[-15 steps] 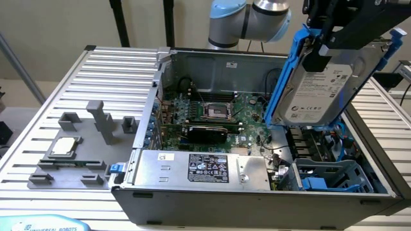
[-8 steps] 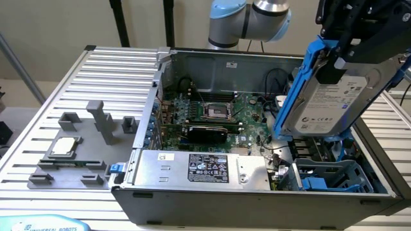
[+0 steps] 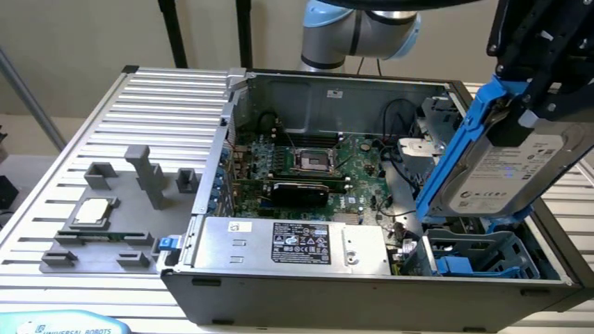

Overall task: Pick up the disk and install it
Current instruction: 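Pick up the disk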

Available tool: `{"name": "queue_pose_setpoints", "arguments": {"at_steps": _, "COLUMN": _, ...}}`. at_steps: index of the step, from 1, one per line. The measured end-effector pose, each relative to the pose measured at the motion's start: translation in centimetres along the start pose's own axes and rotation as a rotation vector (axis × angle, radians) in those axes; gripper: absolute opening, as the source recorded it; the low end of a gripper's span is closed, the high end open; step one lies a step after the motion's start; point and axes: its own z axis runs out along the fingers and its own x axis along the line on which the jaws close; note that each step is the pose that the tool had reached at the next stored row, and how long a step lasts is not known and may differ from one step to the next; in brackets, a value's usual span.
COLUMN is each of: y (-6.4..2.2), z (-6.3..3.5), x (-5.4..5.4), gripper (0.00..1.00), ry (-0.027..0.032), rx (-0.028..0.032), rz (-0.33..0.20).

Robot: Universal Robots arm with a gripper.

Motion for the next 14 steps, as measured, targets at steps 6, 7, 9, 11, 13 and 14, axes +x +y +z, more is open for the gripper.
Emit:
{"name": "queue_pose_setpoints", "arguments": {"at_steps": 6, "y": -2.61, "z": 0.66, "x": 0.5, "gripper": 0.33, "ry": -0.0026, "rx": 0.0, "rz": 0.0}}
{"name": "queue_pose_setpoints", "arguments": {"at_steps": 7, "y": -3.04, "z": 0.74, "x": 0.5, "gripper": 0.33, "ry": -0.0052, "rx": 0.0001, "rz": 0.0}}
{"name": "queue_pose_setpoints", "arguments": {"at_steps": 9, "y": -3.63, "z": 0.95, "x": 0.6, "gripper": 0.33, "ry": -0.0139, "rx": 0.0004, "rz": 0.001}}
{"name": "queue_pose_setpoints", "arguments": {"at_steps": 11, "y": -3.85, "z": 1.14, "x": 0.6, "gripper": 0.33, "ry": -0.0213, "rx": 0.0006, "rz": 0.003}}
{"name": "queue_pose_setpoints", "arguments": {"at_steps": 13, "y": -3.91, "z": 1.14, "x": 0.6, "gripper": 0.33, "ry": -0.0212, "rx": 0.0004, "rz": 0.003}}
{"name": "queue_pose_setpoints", "arguments": {"at_steps": 14, "y": -3.92, "z": 1.14, "x": 0.6, "gripper": 0.33, "ry": -0.0212, "rx": 0.0004, "rz": 0.003}}
